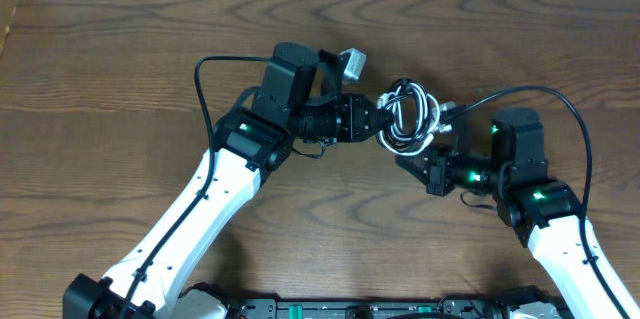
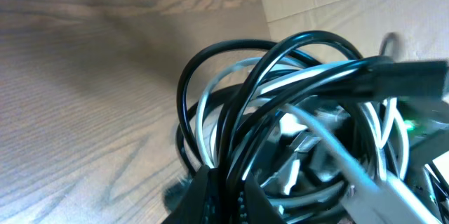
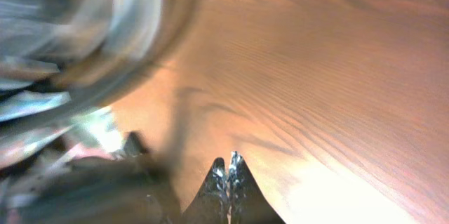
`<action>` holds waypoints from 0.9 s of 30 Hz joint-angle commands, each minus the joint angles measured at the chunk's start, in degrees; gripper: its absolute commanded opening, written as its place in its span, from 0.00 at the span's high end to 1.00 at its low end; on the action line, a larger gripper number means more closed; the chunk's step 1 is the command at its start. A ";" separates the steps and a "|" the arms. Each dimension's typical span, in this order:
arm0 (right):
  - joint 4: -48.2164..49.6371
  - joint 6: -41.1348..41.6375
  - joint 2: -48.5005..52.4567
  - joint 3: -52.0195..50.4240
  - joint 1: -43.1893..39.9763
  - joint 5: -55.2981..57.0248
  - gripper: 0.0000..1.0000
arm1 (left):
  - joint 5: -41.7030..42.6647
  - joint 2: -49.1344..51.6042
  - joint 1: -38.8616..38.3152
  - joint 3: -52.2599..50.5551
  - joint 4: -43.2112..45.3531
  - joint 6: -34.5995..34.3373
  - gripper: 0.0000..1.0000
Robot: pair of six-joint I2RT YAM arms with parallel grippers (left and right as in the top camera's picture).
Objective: Untangle cables
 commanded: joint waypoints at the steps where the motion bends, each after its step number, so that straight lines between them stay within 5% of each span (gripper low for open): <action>1: -3.93 3.19 -0.04 -0.02 0.13 17.57 0.90 | 0.94 0.11 -0.20 0.52 0.39 0.11 0.93; 2: -5.33 4.55 -0.04 -0.02 0.13 20.63 0.75 | 0.92 0.11 -0.20 0.52 0.37 0.11 0.93; 5: -4.85 4.61 -0.04 -0.02 0.13 20.96 0.63 | 0.52 0.11 -0.20 0.52 0.11 0.52 0.93; 19: 6.67 2.93 -0.04 -0.02 0.09 14.32 0.62 | -19.56 0.11 0.15 0.52 -13.90 8.83 0.93; 24: 6.64 3.13 -0.04 -0.02 0.11 13.49 0.57 | -26.10 0.11 0.15 0.52 -18.18 16.57 0.93; 27: 7.50 1.11 -0.04 -0.02 0.13 4.79 0.44 | -26.08 0.11 0.15 0.50 -19.17 24.28 0.93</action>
